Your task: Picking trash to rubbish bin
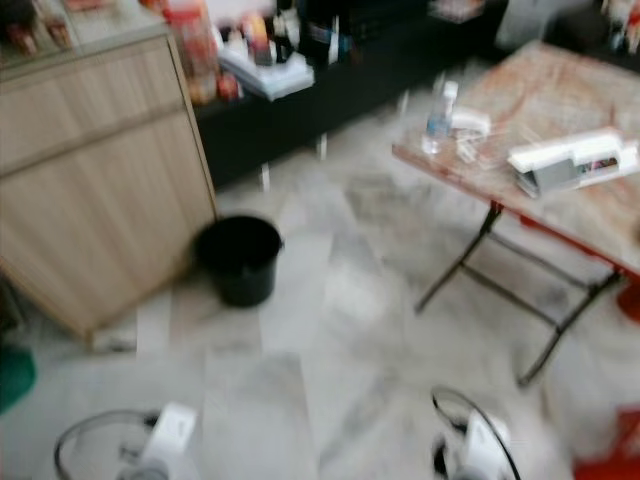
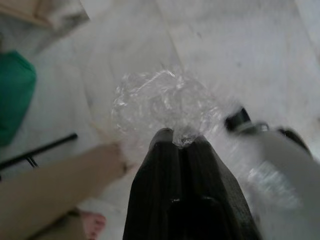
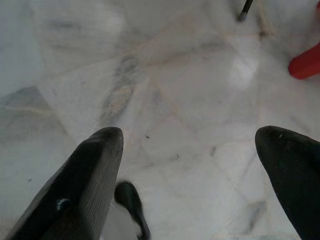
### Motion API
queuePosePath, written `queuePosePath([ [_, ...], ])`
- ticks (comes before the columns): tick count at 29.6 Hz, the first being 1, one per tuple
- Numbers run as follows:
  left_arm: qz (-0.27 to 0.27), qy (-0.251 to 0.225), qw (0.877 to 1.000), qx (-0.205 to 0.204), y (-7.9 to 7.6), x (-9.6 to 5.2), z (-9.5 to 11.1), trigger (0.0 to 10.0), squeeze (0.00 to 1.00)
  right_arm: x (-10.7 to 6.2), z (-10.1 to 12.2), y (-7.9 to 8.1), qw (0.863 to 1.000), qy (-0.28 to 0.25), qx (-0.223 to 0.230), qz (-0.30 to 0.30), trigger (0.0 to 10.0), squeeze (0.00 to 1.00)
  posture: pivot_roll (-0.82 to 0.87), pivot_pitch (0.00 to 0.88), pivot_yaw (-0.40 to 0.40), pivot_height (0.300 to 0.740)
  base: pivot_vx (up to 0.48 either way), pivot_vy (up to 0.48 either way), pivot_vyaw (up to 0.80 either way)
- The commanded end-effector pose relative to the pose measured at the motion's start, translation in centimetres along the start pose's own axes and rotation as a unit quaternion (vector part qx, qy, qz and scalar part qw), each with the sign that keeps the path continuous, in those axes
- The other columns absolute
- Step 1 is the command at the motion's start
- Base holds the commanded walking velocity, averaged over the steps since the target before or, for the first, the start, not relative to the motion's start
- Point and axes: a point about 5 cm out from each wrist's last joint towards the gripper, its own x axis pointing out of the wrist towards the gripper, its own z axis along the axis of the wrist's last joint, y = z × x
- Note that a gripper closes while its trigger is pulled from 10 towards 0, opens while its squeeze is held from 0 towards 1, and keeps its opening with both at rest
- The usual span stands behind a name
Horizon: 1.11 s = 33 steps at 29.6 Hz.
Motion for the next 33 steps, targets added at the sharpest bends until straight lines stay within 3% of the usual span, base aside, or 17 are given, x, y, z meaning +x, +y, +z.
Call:
queuePosePath([
  [1, -0.015, 0.001, 1.0, 0.003, -1.12, -0.14, 0.07, 10.0, 0.0, -0.19, -0.78, -1.52, 1.0, 0.012, 0.014, -0.02, 10.0, 0.0, -0.16, 0.114, -0.047, 0.74, 0.274, 0.0, 0.0],
  [16, -0.016, 0.0, 1.0, 0.0, -1.34, -0.16, 0.2, 10.0, 0.0, -0.09, -0.29, -1.56, 1.0, 0.003, 0.007, -0.019, 10.0, 0.0, -0.16, 0.116, -0.055, 0.74, 0.274, 0.0, 0.0],
  [22, -0.017, -0.001, 1.0, -0.001, -1.41, -0.17, 0.24, 10.0, 0.0, -0.06, -0.03, -1.4, 1.0, -0.005, -0.025, -0.008, 10.0, 0.0, -0.16, 0.117, -0.056, 0.74, 0.277, 0.0, 0.34],
  [27, -0.017, 0.0, 1.0, -0.001, -1.41, -0.17, 0.21, 10.0, 0.0, -0.08, -0.16, -1.32, 1.0, -0.002, -0.008, -0.009, 10.0, 0.0, -0.16, 0.117, -0.056, 0.74, 0.277, 0.0, 0.74],
  [33, -0.017, 0.0, 1.0, -0.001, -1.44, -0.18, 0.17, 10.0, 0.0, -0.09, -0.16, -1.3, 1.0, -0.004, 0.002, -0.009, 10.0, 0.0, -0.16, 0.116, -0.054, 0.74, 0.274, 0.0, 0.0],
])
